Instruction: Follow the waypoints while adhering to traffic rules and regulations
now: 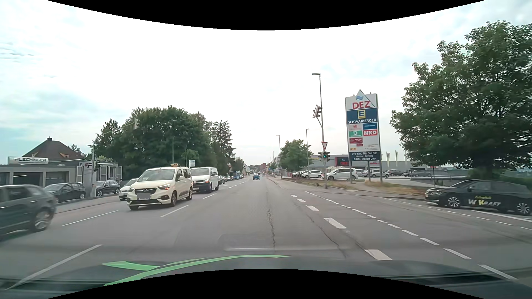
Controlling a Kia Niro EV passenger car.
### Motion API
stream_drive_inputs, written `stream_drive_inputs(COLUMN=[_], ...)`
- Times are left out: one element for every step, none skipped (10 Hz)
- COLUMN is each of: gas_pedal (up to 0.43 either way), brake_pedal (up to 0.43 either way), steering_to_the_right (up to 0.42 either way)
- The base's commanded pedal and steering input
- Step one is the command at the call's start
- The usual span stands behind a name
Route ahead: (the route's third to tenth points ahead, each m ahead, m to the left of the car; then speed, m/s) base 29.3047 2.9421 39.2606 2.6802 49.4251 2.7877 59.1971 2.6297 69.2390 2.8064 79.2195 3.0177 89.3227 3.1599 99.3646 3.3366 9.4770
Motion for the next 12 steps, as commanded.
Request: stream_drive_inputs(gas_pedal=[0.209, 0.209, 0.209, 0.209, 0.209, 0.197, 0.197, 0.189, 0.177, 0.177, 0.169, 0.157], brake_pedal=[0.000, 0.000, 0.000, 0.000, 0.000, 0.000, 0.000, 0.000, 0.000, 0.000, 0.000, 0.000], steering_to_the_right=[0.000, 0.000, 0.000, -0.001, -0.002, -0.003, -0.004, -0.004, -0.005, -0.005, -0.006, -0.005])
